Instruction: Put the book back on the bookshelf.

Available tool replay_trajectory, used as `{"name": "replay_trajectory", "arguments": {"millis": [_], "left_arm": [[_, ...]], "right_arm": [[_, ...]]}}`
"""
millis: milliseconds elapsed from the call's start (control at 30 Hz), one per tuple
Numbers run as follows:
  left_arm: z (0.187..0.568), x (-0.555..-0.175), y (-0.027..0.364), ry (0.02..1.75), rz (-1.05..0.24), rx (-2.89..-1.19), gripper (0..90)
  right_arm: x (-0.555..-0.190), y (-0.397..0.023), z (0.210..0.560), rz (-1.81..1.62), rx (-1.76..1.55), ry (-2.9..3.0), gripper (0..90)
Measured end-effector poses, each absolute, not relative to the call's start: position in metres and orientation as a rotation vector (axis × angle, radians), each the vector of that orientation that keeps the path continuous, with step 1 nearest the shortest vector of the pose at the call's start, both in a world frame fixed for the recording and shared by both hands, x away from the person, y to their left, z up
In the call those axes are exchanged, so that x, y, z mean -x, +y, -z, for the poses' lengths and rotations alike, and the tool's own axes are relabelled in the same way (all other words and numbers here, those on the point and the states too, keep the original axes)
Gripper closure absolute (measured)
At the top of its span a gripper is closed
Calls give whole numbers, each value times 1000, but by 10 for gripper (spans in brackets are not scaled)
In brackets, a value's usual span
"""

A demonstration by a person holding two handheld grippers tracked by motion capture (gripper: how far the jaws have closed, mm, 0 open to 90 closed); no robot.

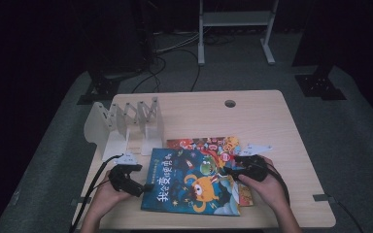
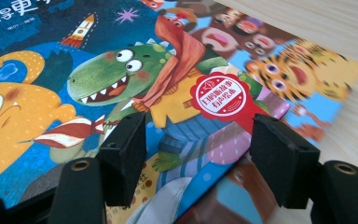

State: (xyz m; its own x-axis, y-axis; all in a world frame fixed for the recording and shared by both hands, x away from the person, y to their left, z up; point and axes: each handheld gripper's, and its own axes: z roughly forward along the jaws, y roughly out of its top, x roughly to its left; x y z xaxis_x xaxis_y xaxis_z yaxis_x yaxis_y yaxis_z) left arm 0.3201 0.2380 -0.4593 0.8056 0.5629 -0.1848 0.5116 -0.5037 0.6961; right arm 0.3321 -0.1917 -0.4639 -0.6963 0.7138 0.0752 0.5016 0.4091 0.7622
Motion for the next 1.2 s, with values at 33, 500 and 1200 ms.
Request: {"name": "replay_trajectory", "arguments": {"millis": [33, 500, 1200], "left_arm": [[460, -320, 238, 790, -84, -2202, 0], [460, -306, 252, 849, -102, -2163, 0], [469, -307, 241, 867, -32, -2138, 0]], "right_arm": [[-333, -189, 464, -1169, -1060, 2409, 352], [-321, -199, 459, -1131, -913, 2460, 473], [-295, -215, 468, -1162, -883, 2488, 525]]}}
